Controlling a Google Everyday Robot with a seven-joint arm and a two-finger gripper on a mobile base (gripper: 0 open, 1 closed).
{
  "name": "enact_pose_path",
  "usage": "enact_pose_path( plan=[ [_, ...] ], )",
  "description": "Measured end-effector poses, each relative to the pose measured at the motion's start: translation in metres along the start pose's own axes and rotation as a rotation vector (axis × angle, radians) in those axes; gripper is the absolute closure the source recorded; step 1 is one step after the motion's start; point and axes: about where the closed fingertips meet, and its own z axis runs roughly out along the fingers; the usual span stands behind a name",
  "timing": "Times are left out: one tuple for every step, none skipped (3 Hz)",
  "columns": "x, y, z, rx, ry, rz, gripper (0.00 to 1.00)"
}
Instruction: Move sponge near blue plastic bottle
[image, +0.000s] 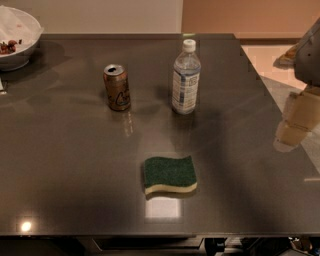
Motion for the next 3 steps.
enact_pose_path(
  plan=[
    [0.000,0.000,-0.001,0.002,0.000,0.000,0.00],
    [-0.010,0.003,0.010,-0.039,-0.042,-0.013,0.00],
    [-0.027,0.019,0.029,-0.088,-0.117,-0.047,0.00]
  ],
)
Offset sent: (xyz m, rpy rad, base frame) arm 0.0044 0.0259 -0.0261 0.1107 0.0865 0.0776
